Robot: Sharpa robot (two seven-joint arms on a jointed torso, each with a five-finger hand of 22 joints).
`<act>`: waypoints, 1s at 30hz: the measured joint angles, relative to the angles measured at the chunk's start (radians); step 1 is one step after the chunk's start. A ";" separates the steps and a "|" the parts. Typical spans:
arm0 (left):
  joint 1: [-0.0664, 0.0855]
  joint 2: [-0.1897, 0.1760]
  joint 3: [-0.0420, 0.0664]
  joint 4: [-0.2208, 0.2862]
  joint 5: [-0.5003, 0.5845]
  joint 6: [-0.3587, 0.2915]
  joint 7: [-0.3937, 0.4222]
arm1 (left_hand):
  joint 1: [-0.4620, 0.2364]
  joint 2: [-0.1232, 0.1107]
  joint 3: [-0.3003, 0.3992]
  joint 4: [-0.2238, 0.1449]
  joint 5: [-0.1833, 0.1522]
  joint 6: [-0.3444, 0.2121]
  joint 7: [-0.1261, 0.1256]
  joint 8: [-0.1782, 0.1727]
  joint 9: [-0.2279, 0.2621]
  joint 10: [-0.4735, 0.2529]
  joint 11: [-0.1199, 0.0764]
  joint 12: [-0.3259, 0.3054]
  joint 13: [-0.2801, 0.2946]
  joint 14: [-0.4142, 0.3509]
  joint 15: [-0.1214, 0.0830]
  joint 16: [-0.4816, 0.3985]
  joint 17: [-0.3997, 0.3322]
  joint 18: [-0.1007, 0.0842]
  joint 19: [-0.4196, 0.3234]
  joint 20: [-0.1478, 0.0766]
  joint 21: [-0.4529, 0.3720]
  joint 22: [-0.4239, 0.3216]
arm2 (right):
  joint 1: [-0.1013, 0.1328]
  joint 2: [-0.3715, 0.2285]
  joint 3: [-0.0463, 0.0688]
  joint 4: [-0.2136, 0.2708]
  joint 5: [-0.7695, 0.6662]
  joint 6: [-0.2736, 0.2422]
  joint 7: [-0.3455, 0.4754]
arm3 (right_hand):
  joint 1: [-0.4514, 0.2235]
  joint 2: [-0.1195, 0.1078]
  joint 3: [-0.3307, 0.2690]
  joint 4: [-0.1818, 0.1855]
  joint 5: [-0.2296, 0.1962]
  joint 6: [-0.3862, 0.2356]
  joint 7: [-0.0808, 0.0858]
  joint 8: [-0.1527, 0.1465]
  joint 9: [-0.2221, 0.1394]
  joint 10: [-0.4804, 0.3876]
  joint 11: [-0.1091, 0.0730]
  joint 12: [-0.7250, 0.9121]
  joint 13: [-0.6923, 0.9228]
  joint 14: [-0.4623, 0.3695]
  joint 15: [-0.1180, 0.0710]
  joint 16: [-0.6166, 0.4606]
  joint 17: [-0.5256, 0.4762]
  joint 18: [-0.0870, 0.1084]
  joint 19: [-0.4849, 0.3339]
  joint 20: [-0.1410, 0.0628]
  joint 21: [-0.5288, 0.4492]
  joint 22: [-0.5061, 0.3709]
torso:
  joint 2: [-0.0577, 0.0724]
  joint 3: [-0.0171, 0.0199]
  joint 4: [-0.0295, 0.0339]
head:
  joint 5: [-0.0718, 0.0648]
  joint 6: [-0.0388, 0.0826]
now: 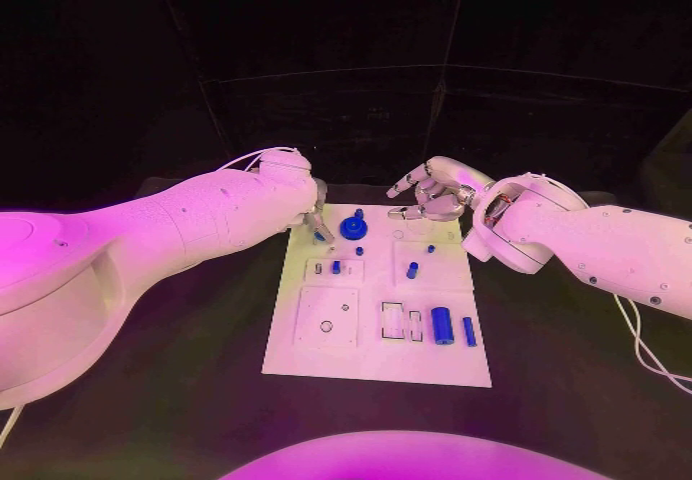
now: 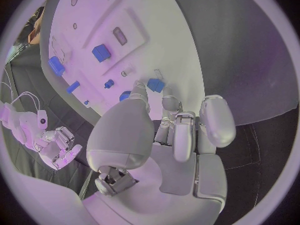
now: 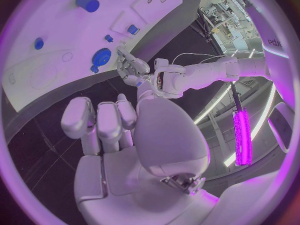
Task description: Assemble the parts on the task board
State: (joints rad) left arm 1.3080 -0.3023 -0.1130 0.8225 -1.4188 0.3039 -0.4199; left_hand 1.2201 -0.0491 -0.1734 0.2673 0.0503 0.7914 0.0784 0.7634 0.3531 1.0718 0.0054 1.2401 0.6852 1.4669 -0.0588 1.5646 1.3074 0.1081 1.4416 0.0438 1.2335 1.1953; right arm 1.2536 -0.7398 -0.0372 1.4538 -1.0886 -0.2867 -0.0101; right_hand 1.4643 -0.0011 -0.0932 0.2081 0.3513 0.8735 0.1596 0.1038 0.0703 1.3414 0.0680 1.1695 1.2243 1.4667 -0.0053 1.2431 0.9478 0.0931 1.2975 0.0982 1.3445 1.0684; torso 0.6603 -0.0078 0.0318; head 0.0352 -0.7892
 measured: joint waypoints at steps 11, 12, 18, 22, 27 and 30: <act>-0.005 0.004 0.000 -0.002 -0.010 0.009 0.011 | 0.013 0.004 -0.003 -0.003 0.000 0.000 0.000 0.000 0.000 0.000 0.000 0.000 0.002 0.000 0.000 0.000 0.000 0.000 0.000 0.000 0.000 0.000 | 0.000 0.000 0.000 0.000 0.000 0.001 0.000 | 0.000 0.000 0.000 0.000 0.000 0.000 0.000 0.000 0.000 0.000 0.000 0.000 0.000 0.000 0.000 0.000 0.000 0.000 0.000 0.000 0.000 0.000 | 0.000 0.0000 0.0000 | 0.000 0.000; -0.006 0.004 0.000 -0.002 -0.010 0.009 0.012 | 0.017 0.000 -0.005 -0.005 0.000 0.000 0.000 0.000 0.000 0.000 0.000 0.000 0.002 0.000 0.000 0.000 0.000 0.000 0.000 0.000 0.000 0.000 | 0.000 0.000 0.000 0.000 0.000 0.002 0.000 | 0.000 0.000 0.000 0.000 0.000 0.000 0.000 0.000 0.000 0.000 0.000 0.000 0.000 0.000 0.000 0.000 0.000 0.000 0.000 0.000 0.000 0.000 | 0.000 0.0000 0.0000 | 0.000 0.000; -0.008 0.006 0.000 -0.003 -0.013 0.010 0.016 | 0.033 0.015 0.000 -0.011 0.000 0.000 0.000 0.001 0.002 0.000 0.000 0.000 0.003 0.000 0.000 0.000 0.000 0.000 0.000 0.000 0.000 0.004 | 0.000 0.000 0.000 0.000 0.000 0.002 0.000 | 0.000 0.000 0.000 0.000 0.000 0.000 0.000 0.000 0.000 0.000 0.000 0.000 0.000 0.000 0.000 0.000 0.000 0.000 0.000 0.000 0.000 0.000 | 0.000 0.0001 0.0001 | 0.000 0.000; -0.009 0.006 0.001 -0.004 -0.014 0.009 0.019 | 0.060 0.043 0.012 -0.023 0.000 0.000 0.000 0.004 0.002 0.000 0.000 0.000 0.003 0.000 0.000 0.000 0.000 0.000 0.000 0.000 0.000 0.006 | 0.000 0.000 0.000 0.000 0.000 0.002 0.000 | 0.003 0.003 0.000 0.000 0.000 0.000 0.000 0.000 0.000 0.000 0.000 0.000 0.001 0.000 0.000 0.000 0.000 0.000 0.000 0.000 0.000 0.000 | 0.000 0.0002 0.0002 | 0.000 0.000; -0.009 0.007 0.003 -0.003 -0.013 0.009 0.027 | 0.103 0.084 0.040 -0.051 -0.007 0.000 0.000 0.004 0.003 0.000 0.000 0.000 0.001 0.000 0.000 0.000 0.000 0.000 0.000 0.000 0.000 0.008 | 0.000 0.000 0.000 0.000 0.000 0.002 0.000 | 0.002 0.006 0.000 0.000 0.000 0.000 0.000 0.000 0.000 0.000 0.000 0.000 0.000 0.000 0.000 0.000 0.000 0.000 0.000 0.000 0.000 0.000 | 0.000 0.0002 0.0002 | -0.001 -0.001; -0.008 0.008 0.004 -0.001 -0.011 0.009 0.036 | 0.135 0.107 0.061 -0.072 -0.010 0.000 0.000 0.004 0.003 0.000 0.000 0.000 -0.004 0.000 0.000 0.000 0.000 0.000 0.000 0.000 0.000 0.008 | 0.000 0.000 0.000 0.000 0.000 0.002 0.000 | 0.000 0.008 0.000 0.000 0.000 0.000 0.000 0.000 0.000 0.000 0.000 0.000 -0.001 0.000 0.000 0.000 0.000 0.000 0.000 0.000 0.000 0.000 | 0.000 0.0002 0.0002 | -0.001 -0.001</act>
State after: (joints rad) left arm 1.3001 -0.2939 -0.1090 0.8218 -1.4297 0.3124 -0.3837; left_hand 1.3553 0.0575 -0.1126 0.1952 0.0405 0.7915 0.0785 0.7677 0.3562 1.0716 0.0053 1.2401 0.6817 1.4669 -0.0587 1.5646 1.3074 0.1082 1.4414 0.0441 1.2335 1.2029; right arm 1.2535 -0.7393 -0.0373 1.4533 -1.0886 -0.2847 -0.0099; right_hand 1.4644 0.0070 -0.0932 0.2081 0.3513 0.8735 0.1596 0.1038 0.0703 1.3414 0.0680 1.1695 1.2237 1.4666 -0.0052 1.2431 0.9474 0.0931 1.2975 0.0982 1.3445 1.0683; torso 0.6599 -0.0076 0.0320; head 0.0345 -0.7899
